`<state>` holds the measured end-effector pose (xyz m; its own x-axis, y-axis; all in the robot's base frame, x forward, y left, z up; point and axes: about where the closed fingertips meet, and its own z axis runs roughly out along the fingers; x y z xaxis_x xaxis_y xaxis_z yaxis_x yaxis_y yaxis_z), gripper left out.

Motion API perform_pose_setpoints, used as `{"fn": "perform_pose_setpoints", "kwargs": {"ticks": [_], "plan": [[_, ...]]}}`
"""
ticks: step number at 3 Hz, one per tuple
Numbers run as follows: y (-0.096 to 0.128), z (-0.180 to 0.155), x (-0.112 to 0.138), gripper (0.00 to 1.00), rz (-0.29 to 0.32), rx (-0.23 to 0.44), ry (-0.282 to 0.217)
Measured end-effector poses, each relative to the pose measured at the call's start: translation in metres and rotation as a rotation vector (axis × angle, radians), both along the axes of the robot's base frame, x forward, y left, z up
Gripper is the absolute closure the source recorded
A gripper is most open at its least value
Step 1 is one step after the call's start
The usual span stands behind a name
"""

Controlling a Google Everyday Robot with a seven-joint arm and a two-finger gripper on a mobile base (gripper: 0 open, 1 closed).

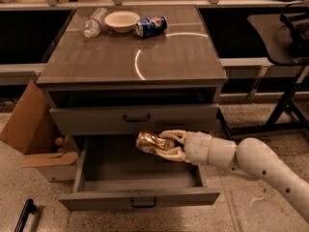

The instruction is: Pick orange can from middle drawer and place on counter

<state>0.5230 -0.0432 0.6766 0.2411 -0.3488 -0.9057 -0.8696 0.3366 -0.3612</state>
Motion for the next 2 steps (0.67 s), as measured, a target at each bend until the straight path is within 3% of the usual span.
{"fn": "perform_pose_setpoints", "kwargs": {"ticks": [1, 2], "plan": [[0.000, 0.000, 0.000, 1.00, 0.000, 0.000, 0.000], [-0.024, 0.041, 0.004, 1.00, -0.052, 0.024, -0.082]]}}
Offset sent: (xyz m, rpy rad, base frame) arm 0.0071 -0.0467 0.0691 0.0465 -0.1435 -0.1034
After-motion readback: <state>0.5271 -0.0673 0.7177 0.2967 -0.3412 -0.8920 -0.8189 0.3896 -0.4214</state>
